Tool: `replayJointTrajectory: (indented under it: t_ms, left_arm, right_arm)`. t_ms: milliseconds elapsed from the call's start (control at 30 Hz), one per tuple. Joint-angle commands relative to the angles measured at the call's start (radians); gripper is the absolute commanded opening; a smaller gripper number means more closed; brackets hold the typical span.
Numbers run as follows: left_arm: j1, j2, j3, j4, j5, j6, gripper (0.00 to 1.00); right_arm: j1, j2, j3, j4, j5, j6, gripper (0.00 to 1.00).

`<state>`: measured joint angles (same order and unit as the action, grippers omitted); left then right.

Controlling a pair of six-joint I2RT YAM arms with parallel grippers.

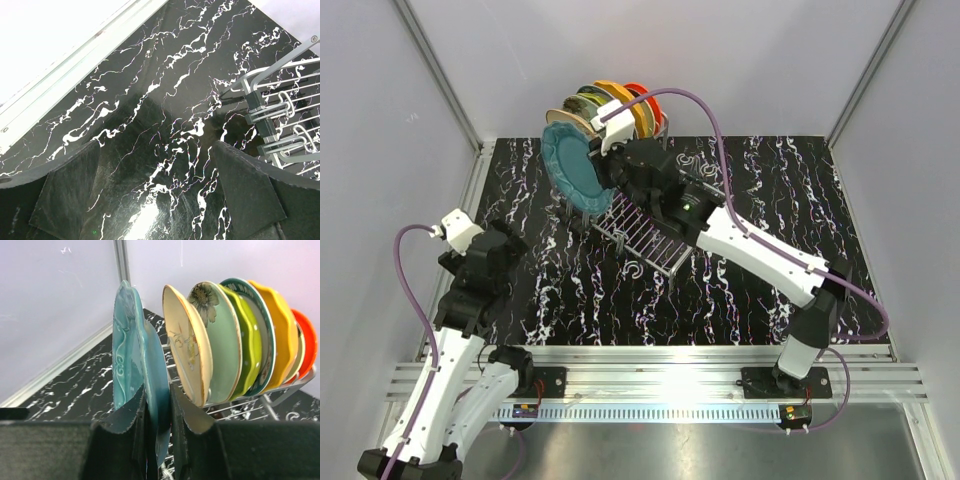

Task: Load the plates into the dish rack
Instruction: Insert the plate into the dish rack

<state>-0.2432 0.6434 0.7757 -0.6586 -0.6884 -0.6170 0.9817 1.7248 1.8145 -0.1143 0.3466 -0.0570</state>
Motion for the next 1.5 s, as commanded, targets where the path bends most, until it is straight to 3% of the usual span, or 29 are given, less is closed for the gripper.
replayJointTrajectory:
  t_ms: [0,267,400,467,1467]
  left_arm:
    - [-0.007,0.004,0.011,0.033,-0.017,-0.009,0.99]
    - [-0.008,0.012,0.011,0.031,-0.013,0.008,0.99]
    - [-0.008,0.015,0.011,0.034,0.0,0.011,0.91]
    - [-0.007,0.013,0.011,0.03,-0.005,0.002,0.99]
    - [-0.015,0.03,0.01,0.036,0.032,0.017,0.99]
  right_arm:
    - [-0.02,-0.022,0.109,0.203,0.0,-0.079,0.0]
    - [-0.034,-0.002,0.131,0.248,-0.006,-0.153,0.0]
    - [-0.032,-0.001,0.144,0.263,-0.024,-0.19,0.0]
    - [-0.034,0.005,0.164,0.257,-0.027,-0.214,0.0]
    - [-0.04,0.113,0.204,0.301,-0.015,-0.432,0.0]
